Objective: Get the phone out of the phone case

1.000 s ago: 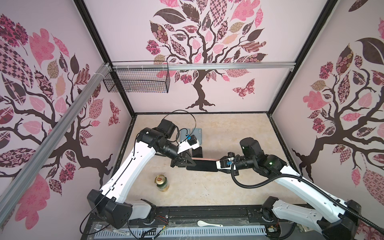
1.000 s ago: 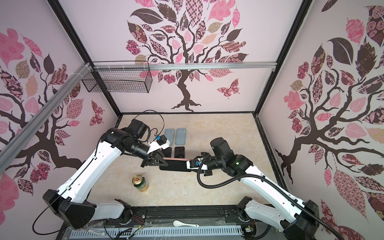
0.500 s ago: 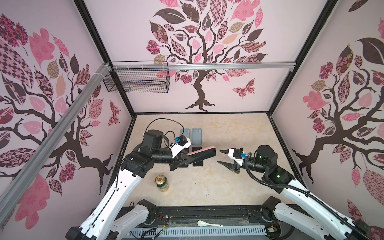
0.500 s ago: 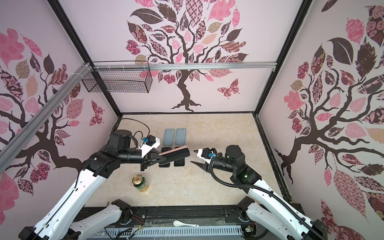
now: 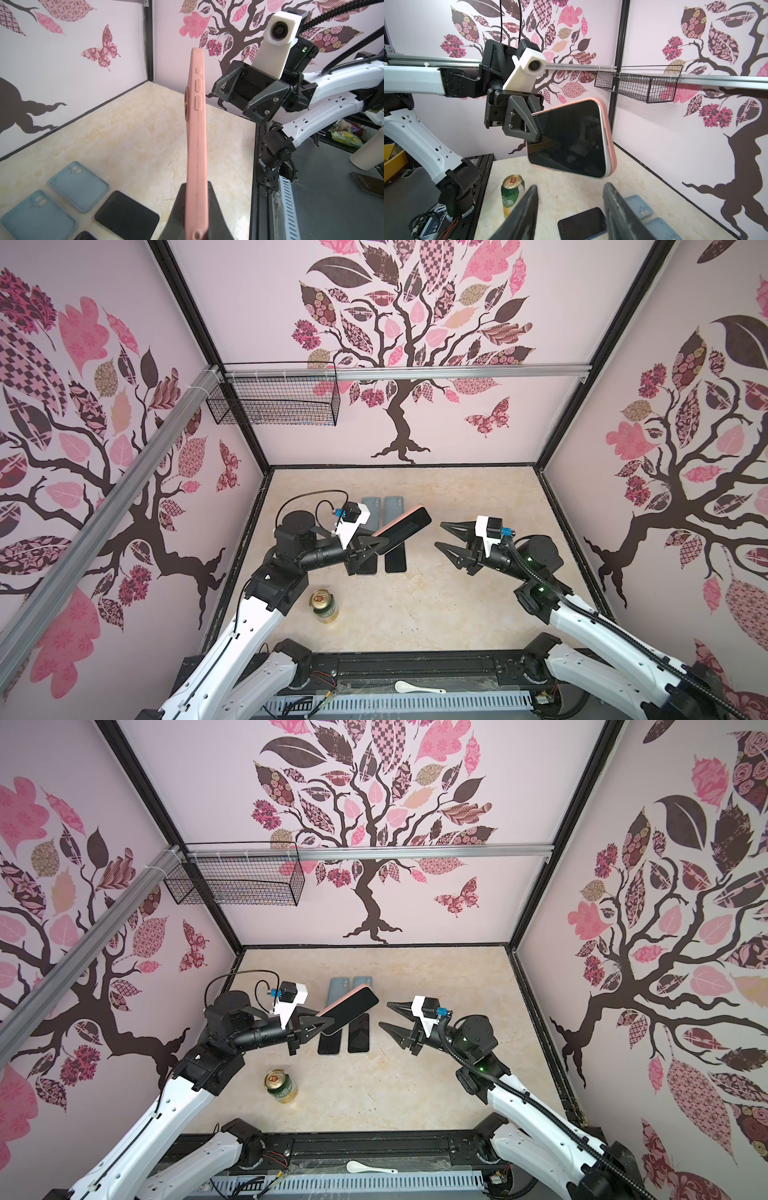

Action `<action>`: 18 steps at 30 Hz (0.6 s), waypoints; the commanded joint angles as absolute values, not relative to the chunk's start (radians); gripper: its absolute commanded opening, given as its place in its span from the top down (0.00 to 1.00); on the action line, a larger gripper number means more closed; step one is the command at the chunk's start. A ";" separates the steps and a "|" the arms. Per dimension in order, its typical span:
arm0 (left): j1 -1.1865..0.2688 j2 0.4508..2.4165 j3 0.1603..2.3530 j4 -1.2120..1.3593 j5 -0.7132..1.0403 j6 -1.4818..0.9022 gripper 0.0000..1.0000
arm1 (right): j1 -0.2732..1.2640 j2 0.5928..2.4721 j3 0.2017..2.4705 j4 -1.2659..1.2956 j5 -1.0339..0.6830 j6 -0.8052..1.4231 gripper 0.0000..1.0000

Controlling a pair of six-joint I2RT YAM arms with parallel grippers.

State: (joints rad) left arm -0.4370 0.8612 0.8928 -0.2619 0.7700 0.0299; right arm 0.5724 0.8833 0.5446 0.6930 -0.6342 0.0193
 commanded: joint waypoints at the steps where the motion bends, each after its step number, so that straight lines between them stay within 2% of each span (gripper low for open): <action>1: -0.434 0.857 0.882 -0.142 0.836 0.002 1.00 | 0.569 0.896 0.568 0.782 -0.671 0.028 0.47; 18: -0.436 0.881 0.889 -0.158 0.892 0.021 1.00 | 0.570 0.895 0.556 0.799 -0.690 0.050 0.47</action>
